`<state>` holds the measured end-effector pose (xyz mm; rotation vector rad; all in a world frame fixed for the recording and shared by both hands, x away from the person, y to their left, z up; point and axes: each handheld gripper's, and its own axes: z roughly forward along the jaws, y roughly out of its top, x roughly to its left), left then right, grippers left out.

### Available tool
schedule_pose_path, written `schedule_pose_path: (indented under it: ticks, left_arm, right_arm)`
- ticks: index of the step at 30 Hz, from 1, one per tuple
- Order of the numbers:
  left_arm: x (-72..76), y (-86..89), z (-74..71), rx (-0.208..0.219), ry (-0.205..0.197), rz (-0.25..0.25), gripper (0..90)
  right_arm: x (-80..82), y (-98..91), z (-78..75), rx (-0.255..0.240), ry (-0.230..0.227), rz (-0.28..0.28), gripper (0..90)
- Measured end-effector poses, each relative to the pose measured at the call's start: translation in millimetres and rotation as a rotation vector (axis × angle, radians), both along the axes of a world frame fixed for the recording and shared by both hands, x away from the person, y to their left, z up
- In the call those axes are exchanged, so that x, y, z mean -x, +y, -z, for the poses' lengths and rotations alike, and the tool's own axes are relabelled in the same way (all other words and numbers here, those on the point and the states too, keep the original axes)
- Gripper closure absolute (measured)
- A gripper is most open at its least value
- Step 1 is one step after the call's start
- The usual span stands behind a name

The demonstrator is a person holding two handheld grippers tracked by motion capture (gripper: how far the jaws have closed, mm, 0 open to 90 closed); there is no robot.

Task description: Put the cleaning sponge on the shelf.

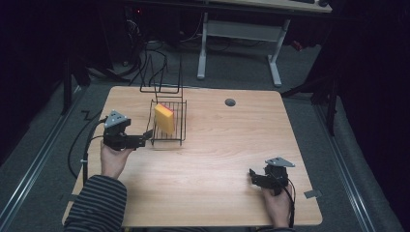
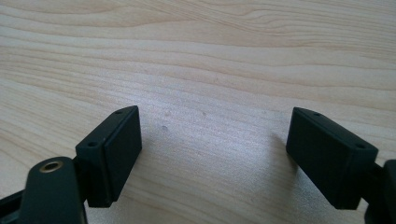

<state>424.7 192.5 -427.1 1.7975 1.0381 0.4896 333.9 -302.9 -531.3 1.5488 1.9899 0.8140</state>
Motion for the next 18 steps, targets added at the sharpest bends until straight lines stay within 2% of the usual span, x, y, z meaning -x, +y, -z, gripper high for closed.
schedule_pose_path:
  ticks: [18]
  left_arm:
    - [18.2, 18.2, 7.3, 0.016, 0.008, -0.031, 5.3]
  right_arm:
    - [0.0, 0.0, 0.0, 0.0, 0.0, 0.0, 18.4]
